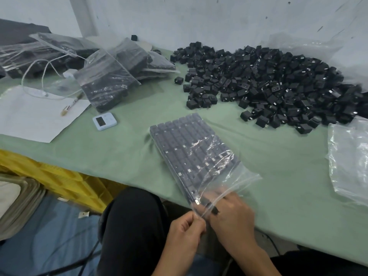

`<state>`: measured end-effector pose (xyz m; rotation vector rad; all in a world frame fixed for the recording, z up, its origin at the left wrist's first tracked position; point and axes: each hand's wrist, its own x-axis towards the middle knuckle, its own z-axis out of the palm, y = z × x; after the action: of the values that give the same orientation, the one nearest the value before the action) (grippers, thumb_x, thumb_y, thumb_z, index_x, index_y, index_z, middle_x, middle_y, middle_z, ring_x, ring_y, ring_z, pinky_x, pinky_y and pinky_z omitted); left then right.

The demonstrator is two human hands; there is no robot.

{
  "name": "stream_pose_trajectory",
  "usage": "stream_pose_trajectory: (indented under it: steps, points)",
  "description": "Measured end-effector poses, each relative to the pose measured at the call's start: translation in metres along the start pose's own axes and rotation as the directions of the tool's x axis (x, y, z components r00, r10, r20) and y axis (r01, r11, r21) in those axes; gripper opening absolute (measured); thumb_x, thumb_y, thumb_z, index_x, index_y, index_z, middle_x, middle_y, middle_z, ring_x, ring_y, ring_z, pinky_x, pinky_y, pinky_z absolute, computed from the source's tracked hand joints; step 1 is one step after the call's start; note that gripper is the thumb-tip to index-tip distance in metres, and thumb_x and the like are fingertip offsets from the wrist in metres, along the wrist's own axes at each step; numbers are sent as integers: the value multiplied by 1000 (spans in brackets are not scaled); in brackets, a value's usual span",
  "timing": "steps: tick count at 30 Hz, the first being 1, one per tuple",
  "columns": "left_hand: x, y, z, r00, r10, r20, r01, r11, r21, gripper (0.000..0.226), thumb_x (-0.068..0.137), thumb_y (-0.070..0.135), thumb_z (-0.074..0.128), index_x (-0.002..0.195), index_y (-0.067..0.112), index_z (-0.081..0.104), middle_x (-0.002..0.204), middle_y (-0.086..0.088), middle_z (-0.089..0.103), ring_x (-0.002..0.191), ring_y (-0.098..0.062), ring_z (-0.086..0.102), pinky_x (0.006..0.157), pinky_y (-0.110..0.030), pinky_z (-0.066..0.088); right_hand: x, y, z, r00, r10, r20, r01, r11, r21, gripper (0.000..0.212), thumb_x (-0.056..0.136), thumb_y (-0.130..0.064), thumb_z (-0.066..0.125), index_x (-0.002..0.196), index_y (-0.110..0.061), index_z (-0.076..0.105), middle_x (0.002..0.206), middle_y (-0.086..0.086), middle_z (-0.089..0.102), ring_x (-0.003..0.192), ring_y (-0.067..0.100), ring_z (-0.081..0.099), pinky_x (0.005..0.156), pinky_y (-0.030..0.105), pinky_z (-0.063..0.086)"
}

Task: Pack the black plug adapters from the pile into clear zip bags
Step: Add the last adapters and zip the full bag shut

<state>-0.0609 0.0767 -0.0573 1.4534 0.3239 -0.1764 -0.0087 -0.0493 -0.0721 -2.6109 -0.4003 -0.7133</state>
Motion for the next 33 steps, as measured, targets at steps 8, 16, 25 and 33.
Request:
stream_pose_trajectory:
  steps: [8,16,25,33]
  points:
    - [1,0,-5,998,-45,50,44,999,23,38,91,7,60,54,17,58,47,-5,43,42,-9,35,44,-18,31,-2,2,-4,998,-26,64,26,1000,4,38,83,-66,50,97,-39,74,99,-14,70,85,8,62,62,21,51]
    - [-5,11,-9,988,-141,62,133,984,122,37,89,17,62,52,21,59,46,-2,47,42,-9,40,47,-19,35,0,5,-14,984,-159,80,162,986,-29,40,90,-51,46,103,-31,77,96,-3,74,82,20,71,60,24,54]
    - [20,56,-39,847,515,131,-416,488,767,23,87,62,47,94,44,58,107,32,53,112,9,44,90,-12,33,7,0,-20,975,-161,155,160,987,14,36,80,-52,50,89,-34,80,93,-5,74,72,18,72,51,19,51]
    - [44,30,-37,761,632,147,-474,387,791,35,93,51,42,107,34,69,134,9,57,129,-23,52,100,-47,48,29,28,-71,745,-286,603,-12,898,440,26,92,-24,61,112,-34,74,125,-19,65,119,-2,58,102,22,46]
